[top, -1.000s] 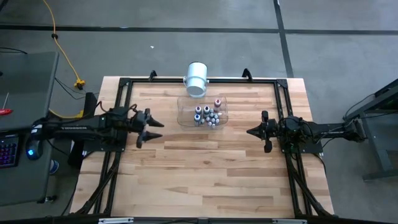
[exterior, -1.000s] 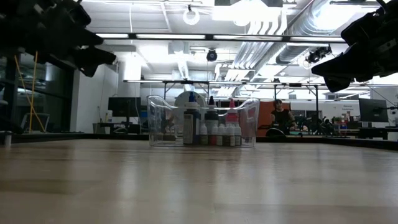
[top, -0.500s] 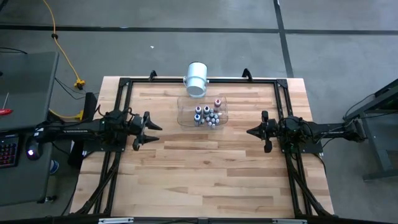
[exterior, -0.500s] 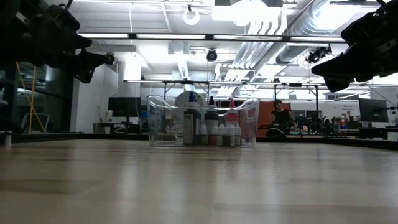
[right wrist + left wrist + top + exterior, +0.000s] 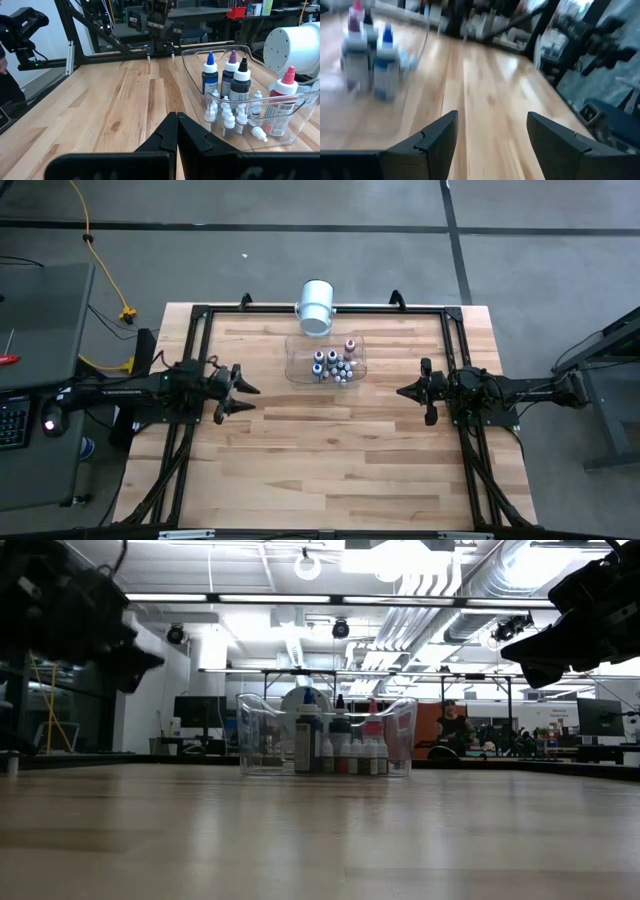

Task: Pick & Place food coloring
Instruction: Return to Home Position

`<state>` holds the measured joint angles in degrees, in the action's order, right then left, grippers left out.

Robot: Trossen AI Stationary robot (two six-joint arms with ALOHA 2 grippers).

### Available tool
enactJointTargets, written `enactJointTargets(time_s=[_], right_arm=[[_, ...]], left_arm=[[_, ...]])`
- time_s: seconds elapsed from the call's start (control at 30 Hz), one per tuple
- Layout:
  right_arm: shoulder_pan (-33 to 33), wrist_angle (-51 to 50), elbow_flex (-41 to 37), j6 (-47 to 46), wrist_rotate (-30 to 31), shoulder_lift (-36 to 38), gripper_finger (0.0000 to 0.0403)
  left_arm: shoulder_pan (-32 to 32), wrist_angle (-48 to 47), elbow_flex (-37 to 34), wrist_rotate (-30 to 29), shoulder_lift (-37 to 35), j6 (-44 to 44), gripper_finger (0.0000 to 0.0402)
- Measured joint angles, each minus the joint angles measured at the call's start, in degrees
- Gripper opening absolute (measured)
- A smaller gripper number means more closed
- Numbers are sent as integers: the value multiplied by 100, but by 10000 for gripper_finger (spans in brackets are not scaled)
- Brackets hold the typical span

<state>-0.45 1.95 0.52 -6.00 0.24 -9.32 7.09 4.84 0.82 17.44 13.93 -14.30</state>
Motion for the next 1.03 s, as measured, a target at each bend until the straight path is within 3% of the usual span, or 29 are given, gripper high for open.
enactJointTargets(time_s=[0.47, 1.03], right_arm=[[0, 1, -1, 0, 3, 2, 1], [0, 1, -1, 2, 1, 0, 1]], left_arm=[[0, -219, -2, -480, 221, -82, 234], [0, -216, -7, -513, 219, -82, 234]])
